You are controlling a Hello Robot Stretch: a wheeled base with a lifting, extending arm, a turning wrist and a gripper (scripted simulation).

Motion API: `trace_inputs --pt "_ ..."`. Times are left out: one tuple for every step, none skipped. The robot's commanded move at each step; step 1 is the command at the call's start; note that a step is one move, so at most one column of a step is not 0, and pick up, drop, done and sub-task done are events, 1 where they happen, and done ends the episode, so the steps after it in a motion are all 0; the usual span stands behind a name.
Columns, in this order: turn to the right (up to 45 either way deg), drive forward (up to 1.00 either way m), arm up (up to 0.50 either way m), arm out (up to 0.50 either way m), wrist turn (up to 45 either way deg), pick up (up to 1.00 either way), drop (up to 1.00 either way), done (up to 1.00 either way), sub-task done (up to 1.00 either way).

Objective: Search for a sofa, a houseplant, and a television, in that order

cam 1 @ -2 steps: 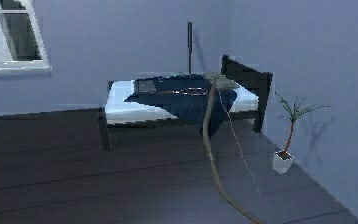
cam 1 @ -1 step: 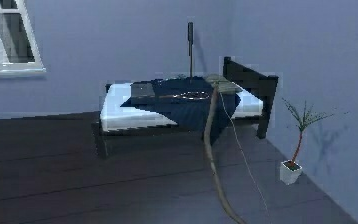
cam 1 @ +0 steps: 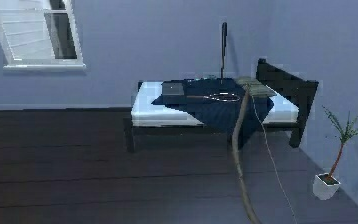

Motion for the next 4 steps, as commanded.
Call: trace_inputs --pt "0.0 0.3 0.0 0.0 0.0 0.0 0.0 0.0 0.0" --pt "-45.0 0.0 0.0 0.0 0.0 0.0 0.0 0.0 0.0" --pt "-45.0 0.0 0.0 0.0 0.0 0.0 0.0 0.0 0.0" --pt "0.0 1.0 0.0 0.0 0.0 0.0 0.0 0.0 0.0"
